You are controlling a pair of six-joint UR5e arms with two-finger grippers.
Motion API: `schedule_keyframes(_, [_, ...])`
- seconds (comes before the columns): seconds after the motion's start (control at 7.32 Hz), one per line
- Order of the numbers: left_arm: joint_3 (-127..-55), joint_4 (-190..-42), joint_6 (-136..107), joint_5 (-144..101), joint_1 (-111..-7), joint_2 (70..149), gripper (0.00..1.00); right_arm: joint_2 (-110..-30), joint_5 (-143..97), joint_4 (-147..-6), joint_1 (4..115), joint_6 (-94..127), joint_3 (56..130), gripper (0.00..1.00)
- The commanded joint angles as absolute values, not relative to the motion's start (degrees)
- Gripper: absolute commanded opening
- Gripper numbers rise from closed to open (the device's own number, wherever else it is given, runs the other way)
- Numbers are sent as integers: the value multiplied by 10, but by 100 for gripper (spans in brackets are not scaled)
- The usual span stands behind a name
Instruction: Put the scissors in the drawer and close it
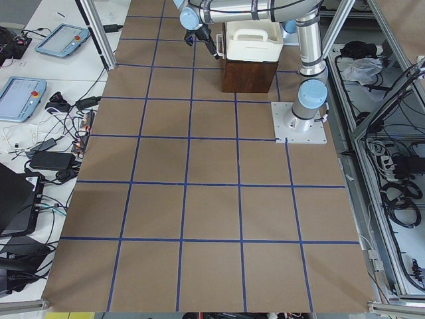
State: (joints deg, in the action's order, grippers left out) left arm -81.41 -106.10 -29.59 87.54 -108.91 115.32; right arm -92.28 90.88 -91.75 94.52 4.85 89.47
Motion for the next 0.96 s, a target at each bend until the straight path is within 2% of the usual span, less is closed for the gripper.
schedule_keyframes(0.0, [-802,-1041,-294,875,-1082,1154,100,-923,909,-918,945,48,895,100])
schedule_keyframes(0.41, [-757,-996,-280,874,-1054,1146,100,-923,909,-918,946,48,895,100])
schedule_keyframes(0.82, [-744,-883,-81,877,-972,1114,100,-922,909,-918,946,48,896,100])
